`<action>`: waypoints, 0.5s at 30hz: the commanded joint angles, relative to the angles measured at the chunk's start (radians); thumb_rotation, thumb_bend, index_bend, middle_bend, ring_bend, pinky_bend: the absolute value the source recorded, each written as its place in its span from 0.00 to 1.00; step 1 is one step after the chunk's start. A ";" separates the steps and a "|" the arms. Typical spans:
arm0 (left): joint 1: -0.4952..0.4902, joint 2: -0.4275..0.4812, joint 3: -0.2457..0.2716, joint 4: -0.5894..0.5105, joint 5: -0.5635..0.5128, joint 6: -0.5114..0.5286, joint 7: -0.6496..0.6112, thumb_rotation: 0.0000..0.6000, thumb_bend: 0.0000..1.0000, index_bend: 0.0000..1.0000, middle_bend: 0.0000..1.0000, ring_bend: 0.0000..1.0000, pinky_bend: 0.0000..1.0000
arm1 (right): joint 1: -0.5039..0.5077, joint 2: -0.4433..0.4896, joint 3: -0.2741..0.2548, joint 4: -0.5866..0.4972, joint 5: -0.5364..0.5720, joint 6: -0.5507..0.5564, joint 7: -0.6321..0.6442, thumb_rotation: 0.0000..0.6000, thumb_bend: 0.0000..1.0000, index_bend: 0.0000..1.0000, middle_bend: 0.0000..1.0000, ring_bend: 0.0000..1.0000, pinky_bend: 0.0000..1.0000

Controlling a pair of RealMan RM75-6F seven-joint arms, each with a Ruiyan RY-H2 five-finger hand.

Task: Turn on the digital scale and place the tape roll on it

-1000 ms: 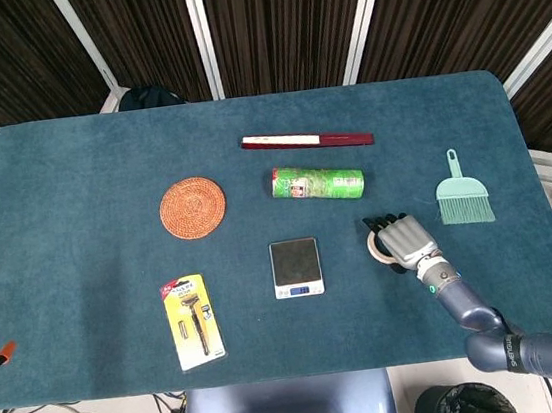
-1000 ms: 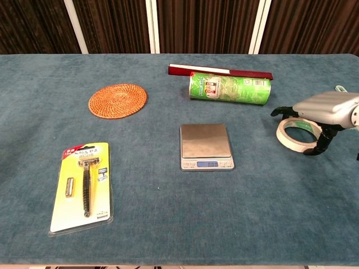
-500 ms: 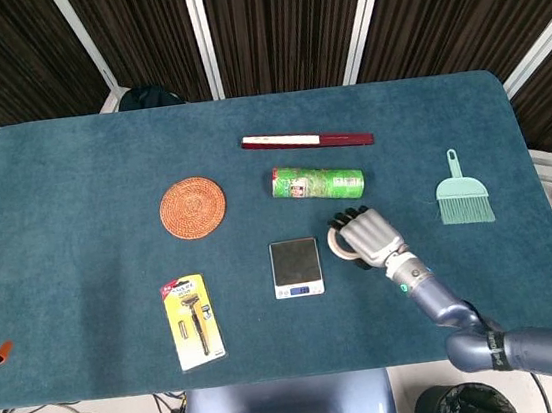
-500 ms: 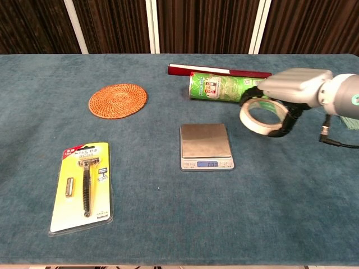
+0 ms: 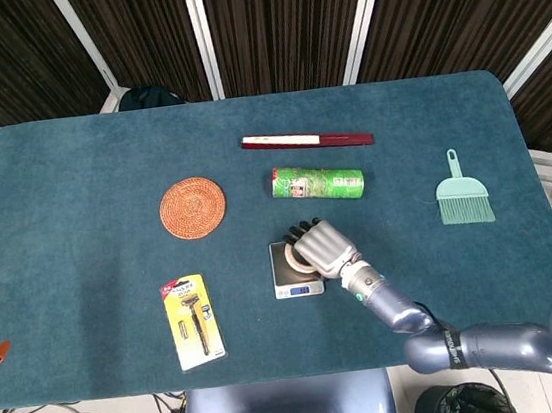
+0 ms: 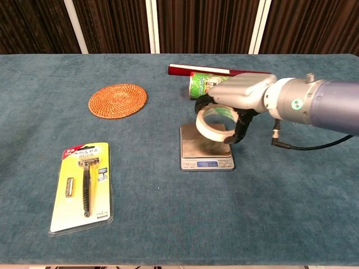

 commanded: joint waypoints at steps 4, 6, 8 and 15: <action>-0.001 0.002 0.000 0.001 -0.001 -0.003 -0.004 1.00 0.04 0.01 0.00 0.00 0.00 | 0.043 -0.046 -0.005 0.006 0.061 0.012 -0.056 1.00 0.36 0.20 0.27 0.43 0.81; -0.002 0.002 0.000 0.002 -0.003 -0.006 -0.005 1.00 0.04 0.01 0.00 0.00 0.00 | 0.052 -0.052 -0.008 0.006 0.078 0.012 -0.068 1.00 0.36 0.17 0.27 0.37 0.82; -0.003 0.002 0.000 0.003 -0.003 -0.009 -0.004 1.00 0.04 0.01 0.00 0.00 0.00 | 0.061 -0.055 -0.011 0.004 0.095 0.014 -0.079 1.00 0.36 0.16 0.25 0.33 0.83; -0.003 0.001 0.001 0.002 -0.002 -0.008 -0.003 1.00 0.04 0.01 0.00 0.00 0.00 | 0.082 -0.069 -0.014 -0.003 0.134 0.026 -0.095 1.00 0.36 0.13 0.18 0.25 0.87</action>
